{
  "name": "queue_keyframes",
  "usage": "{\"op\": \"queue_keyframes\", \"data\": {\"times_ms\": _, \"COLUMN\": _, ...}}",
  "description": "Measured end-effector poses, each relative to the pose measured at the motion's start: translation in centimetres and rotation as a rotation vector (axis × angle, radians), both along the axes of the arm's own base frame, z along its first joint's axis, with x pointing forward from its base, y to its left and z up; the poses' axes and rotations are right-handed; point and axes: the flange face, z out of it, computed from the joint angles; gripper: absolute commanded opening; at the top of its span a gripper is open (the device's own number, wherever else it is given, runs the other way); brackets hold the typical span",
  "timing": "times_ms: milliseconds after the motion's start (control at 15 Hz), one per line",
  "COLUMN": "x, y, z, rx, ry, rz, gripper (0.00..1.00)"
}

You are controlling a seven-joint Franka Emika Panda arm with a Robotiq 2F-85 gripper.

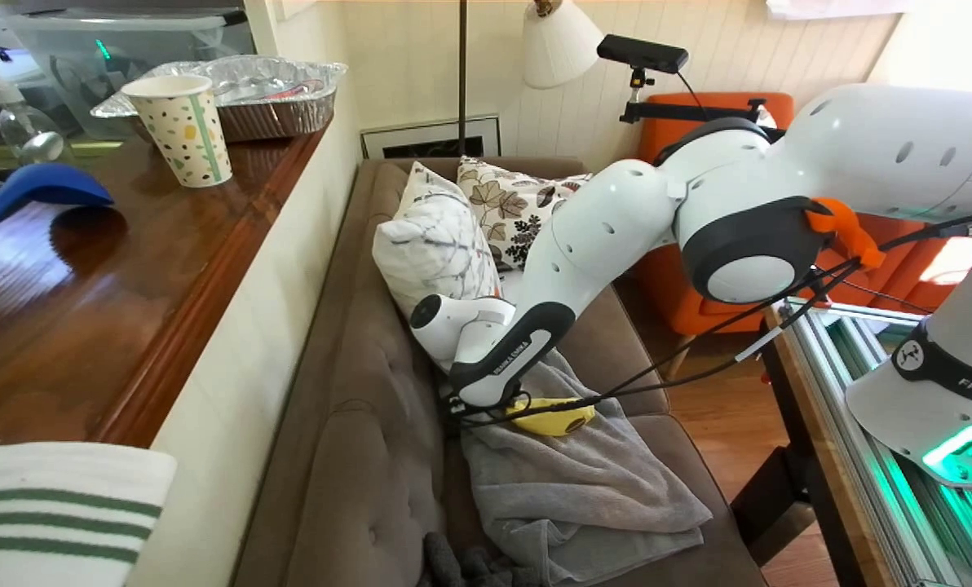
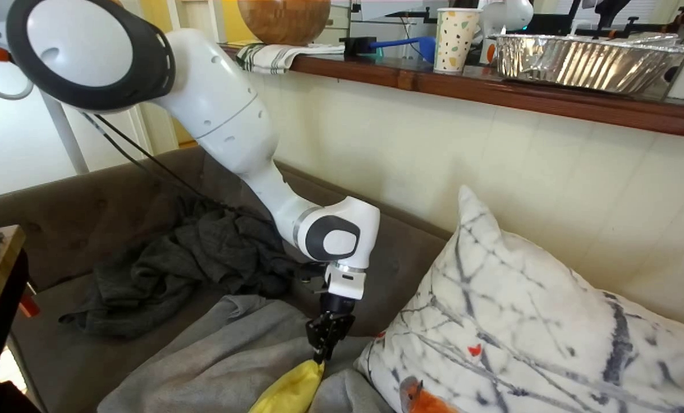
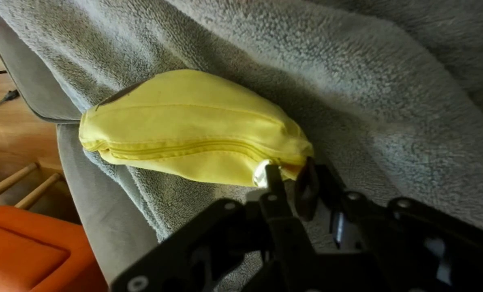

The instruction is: Put the yellow bag in the tray

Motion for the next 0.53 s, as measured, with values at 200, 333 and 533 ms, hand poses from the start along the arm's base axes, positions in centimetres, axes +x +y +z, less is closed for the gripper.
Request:
{"op": "queue_keyframes", "data": {"times_ms": 200, "x": 0.04, "y": 0.01, "z": 0.08, "rx": 0.000, "ry": 0.002, "rz": -0.001, "gripper": 0.00}}
{"op": "queue_keyframes", "data": {"times_ms": 333, "x": 0.04, "y": 0.02, "z": 0.16, "rx": -0.001, "ry": 0.009, "rz": -0.004, "gripper": 0.01}}
{"op": "queue_keyframes", "data": {"times_ms": 533, "x": -0.12, "y": -0.10, "z": 0.37, "rx": -0.003, "ry": 0.044, "rz": -0.015, "gripper": 0.01}}
